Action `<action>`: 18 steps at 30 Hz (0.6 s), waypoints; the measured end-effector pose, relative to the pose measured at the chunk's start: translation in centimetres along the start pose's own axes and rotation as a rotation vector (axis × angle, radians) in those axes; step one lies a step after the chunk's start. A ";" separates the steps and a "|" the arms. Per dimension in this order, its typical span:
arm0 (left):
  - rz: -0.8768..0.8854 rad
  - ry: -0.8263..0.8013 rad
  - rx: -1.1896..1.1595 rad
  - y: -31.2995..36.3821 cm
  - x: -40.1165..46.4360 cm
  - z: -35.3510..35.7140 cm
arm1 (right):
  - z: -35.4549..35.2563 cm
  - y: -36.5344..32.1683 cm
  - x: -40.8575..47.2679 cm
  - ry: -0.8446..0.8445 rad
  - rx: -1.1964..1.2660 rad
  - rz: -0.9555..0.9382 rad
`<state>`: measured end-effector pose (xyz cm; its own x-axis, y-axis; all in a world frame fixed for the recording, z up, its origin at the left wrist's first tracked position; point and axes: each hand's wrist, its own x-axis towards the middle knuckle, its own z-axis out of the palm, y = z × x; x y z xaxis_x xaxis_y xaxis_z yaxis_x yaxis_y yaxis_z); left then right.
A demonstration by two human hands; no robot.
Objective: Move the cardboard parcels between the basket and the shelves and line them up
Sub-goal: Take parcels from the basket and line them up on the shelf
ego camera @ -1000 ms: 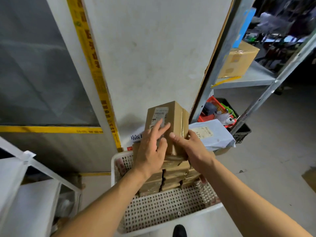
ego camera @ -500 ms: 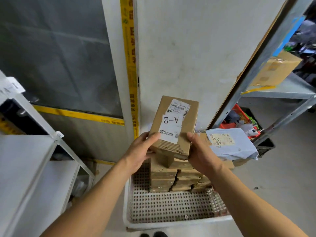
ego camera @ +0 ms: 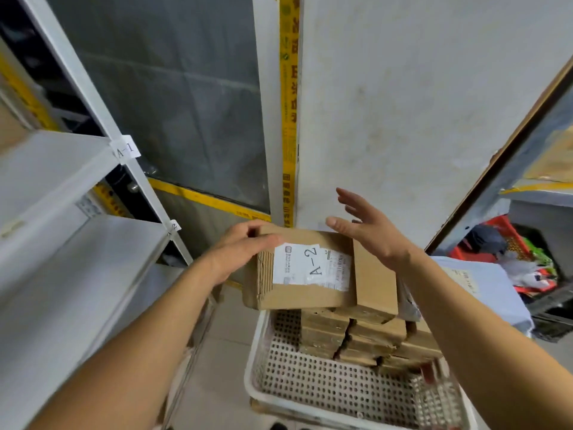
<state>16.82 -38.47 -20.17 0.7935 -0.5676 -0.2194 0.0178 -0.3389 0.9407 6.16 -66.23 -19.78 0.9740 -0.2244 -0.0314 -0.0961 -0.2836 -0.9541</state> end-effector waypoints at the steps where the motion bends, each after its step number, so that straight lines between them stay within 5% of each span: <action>1: -0.008 0.043 -0.006 -0.1 -0.4 -0.4 | 0.5 -0.1 0.4 -0.001 0.057 0.027; 4: -0.026 0.363 -0.192 -1.0 -2.2 -1.0 | 2.7 0.1 0.6 0.138 0.228 0.131; 7: -0.031 0.574 -0.560 -2.1 -4.1 -0.7 | 5.9 0.3 -0.2 0.028 0.334 0.245; 11: -0.017 0.485 -0.697 -3.2 -7.0 0.0 | 10.1 -1.3 -0.8 -0.294 0.447 0.202; 18: 0.086 0.550 -0.487 -5.2 -13.0 -2.7 | 14.3 -3.8 -0.2 -0.481 0.504 0.087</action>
<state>8.05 -27.24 -21.51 0.9922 -0.0755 -0.0988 0.1083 0.1343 0.9850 9.24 -51.81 -20.39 0.9610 0.2433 -0.1311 -0.1841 0.2096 -0.9603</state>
